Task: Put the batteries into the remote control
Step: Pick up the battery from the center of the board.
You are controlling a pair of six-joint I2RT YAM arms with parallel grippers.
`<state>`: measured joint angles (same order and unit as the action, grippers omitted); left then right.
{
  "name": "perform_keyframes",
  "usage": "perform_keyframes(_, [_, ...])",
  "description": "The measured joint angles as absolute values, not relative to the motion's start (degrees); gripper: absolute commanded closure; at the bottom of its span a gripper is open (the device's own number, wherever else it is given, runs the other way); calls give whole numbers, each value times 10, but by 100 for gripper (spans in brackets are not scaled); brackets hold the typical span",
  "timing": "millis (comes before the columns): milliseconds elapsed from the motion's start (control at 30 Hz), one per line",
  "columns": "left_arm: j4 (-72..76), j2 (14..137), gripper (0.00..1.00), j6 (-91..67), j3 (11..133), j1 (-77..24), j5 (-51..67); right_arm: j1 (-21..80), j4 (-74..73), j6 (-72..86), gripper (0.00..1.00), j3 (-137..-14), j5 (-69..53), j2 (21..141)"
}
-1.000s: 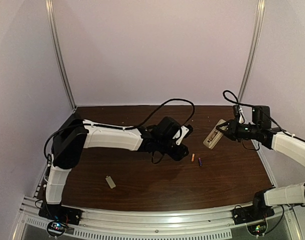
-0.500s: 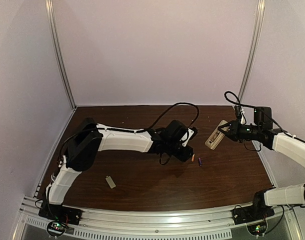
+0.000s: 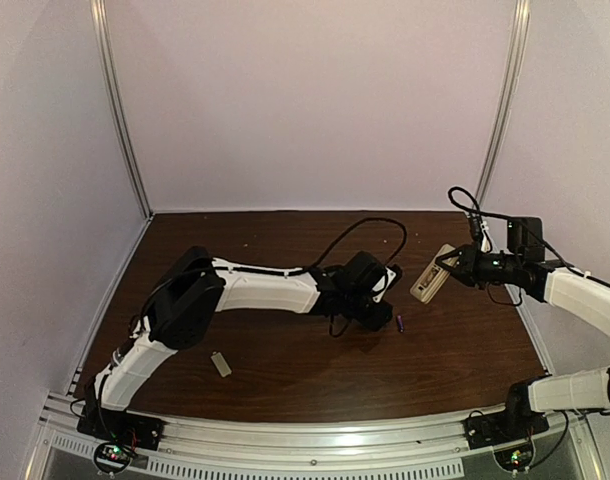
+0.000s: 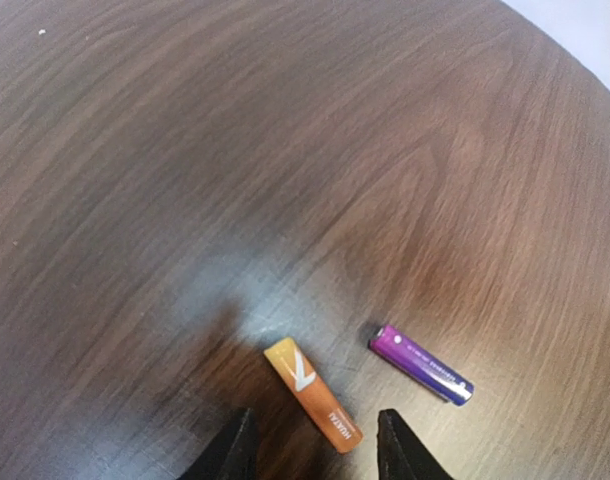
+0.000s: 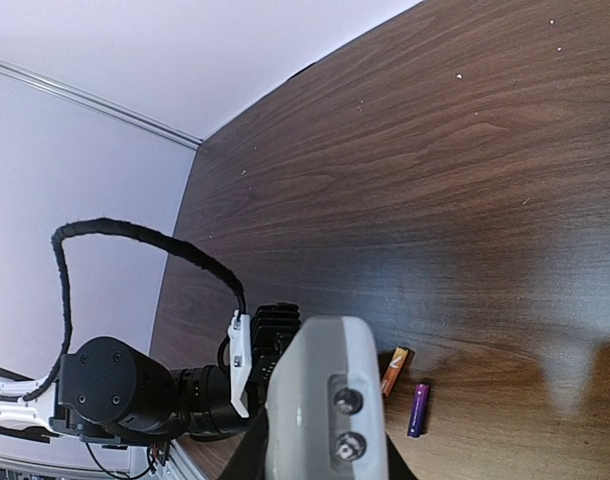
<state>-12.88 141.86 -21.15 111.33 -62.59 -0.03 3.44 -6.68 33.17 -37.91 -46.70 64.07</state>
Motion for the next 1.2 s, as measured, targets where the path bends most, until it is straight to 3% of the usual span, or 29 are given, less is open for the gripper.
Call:
perform_keyframes(167, [-139,1435,64,-210,1128,-628,-12,34,-66,332,100,-379,-467,641])
perform_keyframes(433, [-174,1447,92,-197,1156,-630,-57,34,-66,332,100,-379,-468,641])
perform_keyframes(600, [-199,1445,100,-183,1161,-630,-82,34,-66,332,100,-379,-472,644])
perform_keyframes(800, [-200,1399,100,-175,1090,-628,-87,34,-62,335,100,-373,-481,651])
perform_keyframes(1200, [-178,1142,100,-173,785,-602,-50,88,22,402,100,-312,-503,673])
